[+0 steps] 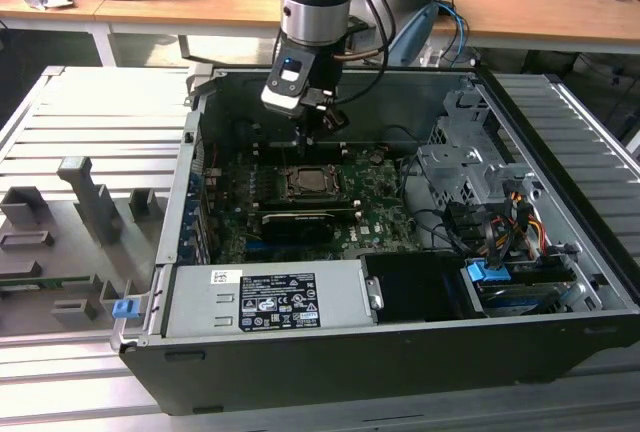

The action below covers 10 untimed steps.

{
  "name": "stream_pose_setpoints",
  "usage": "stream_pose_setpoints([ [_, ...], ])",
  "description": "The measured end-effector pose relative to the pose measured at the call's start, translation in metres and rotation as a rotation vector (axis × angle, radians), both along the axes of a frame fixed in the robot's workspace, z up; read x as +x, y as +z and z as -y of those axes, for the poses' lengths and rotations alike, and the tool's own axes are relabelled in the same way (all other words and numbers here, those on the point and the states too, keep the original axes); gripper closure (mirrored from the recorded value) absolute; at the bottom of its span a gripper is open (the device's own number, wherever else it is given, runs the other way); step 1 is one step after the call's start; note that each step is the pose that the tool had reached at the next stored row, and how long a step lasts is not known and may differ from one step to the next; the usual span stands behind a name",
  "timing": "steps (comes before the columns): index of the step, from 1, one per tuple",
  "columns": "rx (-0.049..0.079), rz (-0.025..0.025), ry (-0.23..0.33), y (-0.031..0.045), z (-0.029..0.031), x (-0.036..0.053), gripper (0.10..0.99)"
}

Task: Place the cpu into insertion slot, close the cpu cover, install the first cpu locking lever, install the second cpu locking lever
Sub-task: 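Install the first cpu locking lever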

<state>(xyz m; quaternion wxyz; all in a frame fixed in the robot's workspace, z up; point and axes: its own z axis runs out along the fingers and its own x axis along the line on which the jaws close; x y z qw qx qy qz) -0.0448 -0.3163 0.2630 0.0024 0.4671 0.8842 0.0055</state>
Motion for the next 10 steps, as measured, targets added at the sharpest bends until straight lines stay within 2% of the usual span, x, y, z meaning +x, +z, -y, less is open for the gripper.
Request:
stream_pose_setpoints([
  [10, 0.0, -0.0007, 0.053, -0.0002, 0.0, 0.0, 0.98],
])
